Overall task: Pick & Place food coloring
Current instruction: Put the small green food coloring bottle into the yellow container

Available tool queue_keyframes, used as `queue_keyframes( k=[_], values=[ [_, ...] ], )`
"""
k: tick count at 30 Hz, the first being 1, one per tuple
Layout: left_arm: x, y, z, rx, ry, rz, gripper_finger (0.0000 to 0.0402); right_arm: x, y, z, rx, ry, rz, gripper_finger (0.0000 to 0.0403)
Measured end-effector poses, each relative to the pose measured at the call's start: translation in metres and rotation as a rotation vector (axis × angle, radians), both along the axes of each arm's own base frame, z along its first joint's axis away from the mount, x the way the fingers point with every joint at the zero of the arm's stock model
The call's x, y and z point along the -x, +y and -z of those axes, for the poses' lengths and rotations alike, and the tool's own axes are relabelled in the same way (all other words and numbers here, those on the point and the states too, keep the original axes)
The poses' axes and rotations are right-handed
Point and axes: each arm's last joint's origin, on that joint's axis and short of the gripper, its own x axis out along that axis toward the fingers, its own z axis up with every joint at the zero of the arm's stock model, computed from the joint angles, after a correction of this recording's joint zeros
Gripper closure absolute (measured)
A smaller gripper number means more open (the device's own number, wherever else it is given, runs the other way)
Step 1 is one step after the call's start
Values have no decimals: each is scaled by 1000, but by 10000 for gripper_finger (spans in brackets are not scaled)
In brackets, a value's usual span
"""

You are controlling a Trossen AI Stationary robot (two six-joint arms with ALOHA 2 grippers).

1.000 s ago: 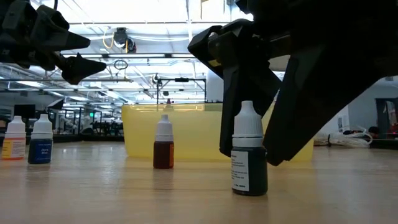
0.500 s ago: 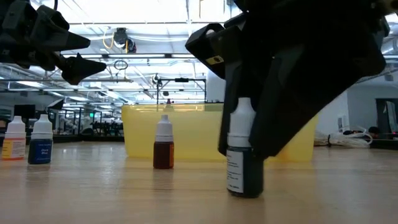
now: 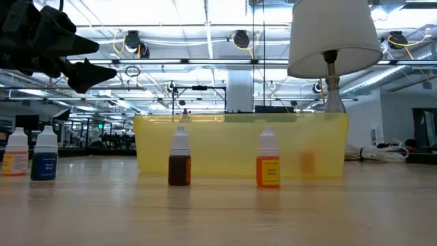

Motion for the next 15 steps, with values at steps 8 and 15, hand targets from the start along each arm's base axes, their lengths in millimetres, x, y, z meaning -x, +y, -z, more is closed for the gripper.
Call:
queue_keyframes(
  k=[8,15],
  values=[
    [0,0,0,0,0,0,23,9,-88,-25,-32,108,303,349],
    [0,0,0,0,0,0,23,-4,-150,31,-153,214,380,349]
  ],
)
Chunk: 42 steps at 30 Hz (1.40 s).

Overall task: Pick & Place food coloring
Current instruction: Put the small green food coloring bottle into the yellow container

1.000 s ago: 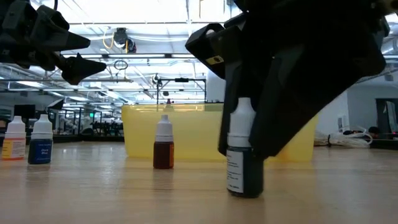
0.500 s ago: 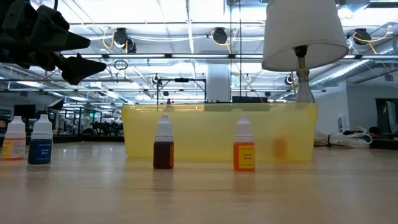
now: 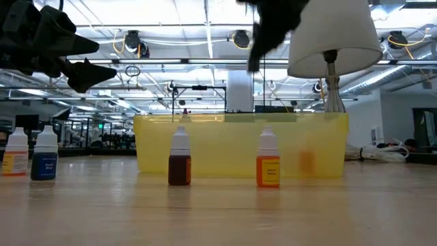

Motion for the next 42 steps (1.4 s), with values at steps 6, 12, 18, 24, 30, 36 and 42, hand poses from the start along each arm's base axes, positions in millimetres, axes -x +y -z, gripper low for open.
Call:
queue_keyframes(
  k=[6,12,18,24,30,36,42],
  values=[
    [0,0,0,0,0,0,23,14,-41,59,-41,84,103,349],
    [0,0,0,0,1,0,23,26,-53,90,-46,93,143,349],
    [0,0,0,0,1,0,23,26,-53,101,-67,47,128,349],
    [0,0,0,0,1,0,23,24,-53,116,-68,93,130,349],
    [0,0,0,0,1,0,23,23,-52,125,-62,123,115,349],
    [0,0,0,0,0,0,23,22,-52,125,-59,113,110,319],
    [0,0,0,0,1,0,23,21,-52,124,-57,102,110,264]
  ],
)
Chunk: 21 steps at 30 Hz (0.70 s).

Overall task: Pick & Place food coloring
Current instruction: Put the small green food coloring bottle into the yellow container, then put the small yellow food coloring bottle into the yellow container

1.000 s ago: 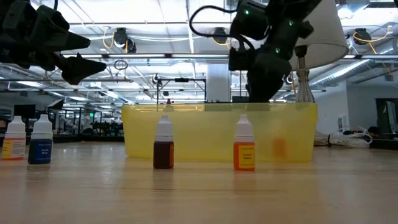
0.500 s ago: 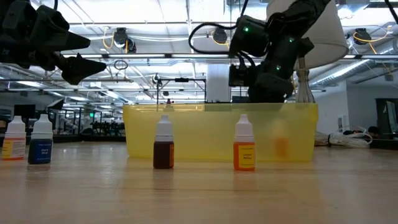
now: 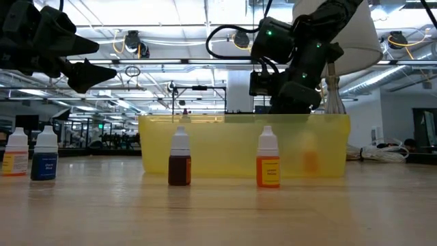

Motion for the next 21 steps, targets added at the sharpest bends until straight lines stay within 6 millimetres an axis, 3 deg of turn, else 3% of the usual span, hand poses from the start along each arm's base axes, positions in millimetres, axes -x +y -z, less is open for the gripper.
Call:
queue_keyframes(
  k=[12,21],
  values=[
    [0,0,0,0,0,0,23,1,0,-7,-3,-28,14,259],
    [0,0,0,0,0,0,23,5,6,-45,-23,-203,42,259]
  ],
)
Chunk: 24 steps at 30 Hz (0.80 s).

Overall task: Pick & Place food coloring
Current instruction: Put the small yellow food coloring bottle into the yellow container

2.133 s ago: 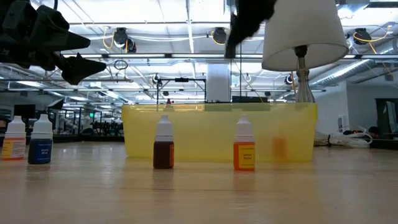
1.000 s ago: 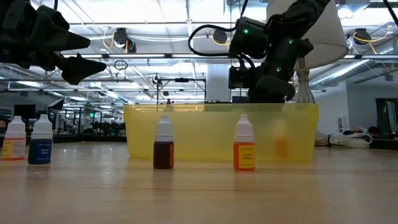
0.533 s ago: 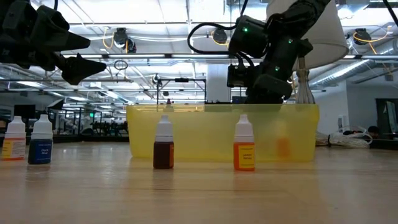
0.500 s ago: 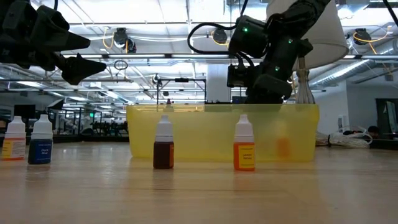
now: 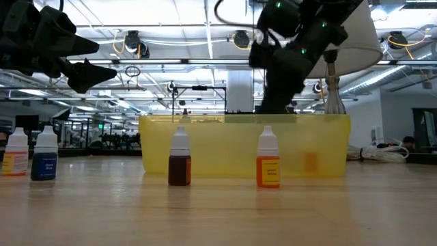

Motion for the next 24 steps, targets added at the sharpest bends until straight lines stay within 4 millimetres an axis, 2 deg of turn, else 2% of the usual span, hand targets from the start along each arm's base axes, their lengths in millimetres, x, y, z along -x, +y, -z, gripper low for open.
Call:
queue_keyframes(
  k=[4,10,17,20,24],
  values=[
    [0,0,0,0,0,0,23,4,24,-21,-31,-97,-79,255],
    [0,0,0,0,0,0,23,5,90,-39,-67,-143,-232,235],
    [0,0,0,0,-2,0,23,-8,167,-60,124,-24,-373,205],
    [0,0,0,0,-1,0,23,-21,186,-57,207,41,-408,202],
    [0,0,0,0,-1,0,23,-38,194,-31,237,120,-445,202]
  ],
)
